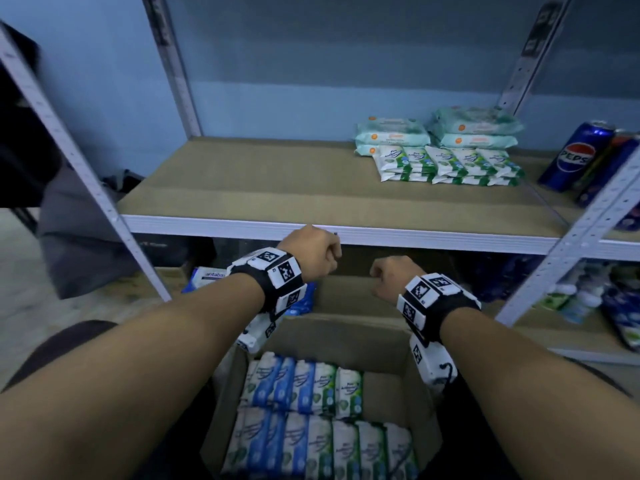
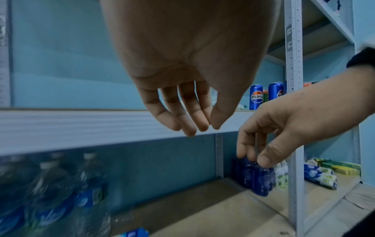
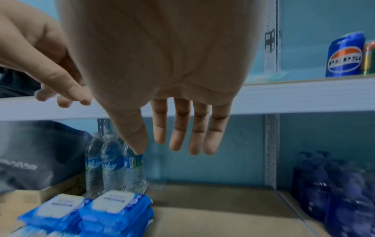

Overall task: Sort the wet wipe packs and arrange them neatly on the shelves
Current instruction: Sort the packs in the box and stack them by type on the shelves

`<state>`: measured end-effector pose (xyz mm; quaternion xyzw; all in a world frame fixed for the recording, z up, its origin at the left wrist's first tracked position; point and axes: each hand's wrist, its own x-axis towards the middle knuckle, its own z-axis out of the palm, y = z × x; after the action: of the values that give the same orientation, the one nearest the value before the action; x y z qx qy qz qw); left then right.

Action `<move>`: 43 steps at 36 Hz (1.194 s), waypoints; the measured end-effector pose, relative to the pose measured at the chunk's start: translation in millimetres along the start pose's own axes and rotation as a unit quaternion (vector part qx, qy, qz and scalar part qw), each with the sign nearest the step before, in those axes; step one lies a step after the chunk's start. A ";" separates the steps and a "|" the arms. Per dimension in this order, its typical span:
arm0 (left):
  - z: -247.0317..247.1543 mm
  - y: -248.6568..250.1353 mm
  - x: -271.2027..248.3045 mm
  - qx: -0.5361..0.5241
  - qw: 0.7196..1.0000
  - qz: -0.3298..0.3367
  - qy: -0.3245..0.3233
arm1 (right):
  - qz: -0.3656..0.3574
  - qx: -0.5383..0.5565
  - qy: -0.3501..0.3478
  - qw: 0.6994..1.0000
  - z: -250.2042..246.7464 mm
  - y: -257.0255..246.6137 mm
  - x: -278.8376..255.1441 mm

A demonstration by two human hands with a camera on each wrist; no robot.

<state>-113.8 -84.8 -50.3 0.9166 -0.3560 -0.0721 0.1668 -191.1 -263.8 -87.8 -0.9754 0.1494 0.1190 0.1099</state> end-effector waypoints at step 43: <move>340.3 -106.0 -21.4 -0.004 0.958 -0.109 -0.265 | 0.197 0.131 -0.284 0.929 320.7 53.9 39.3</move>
<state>-148.3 -83.7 -405.7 0.8973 -0.2848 -0.3317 0.0610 -235.7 -244.3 -411.7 -0.8289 0.3155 0.3895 0.2484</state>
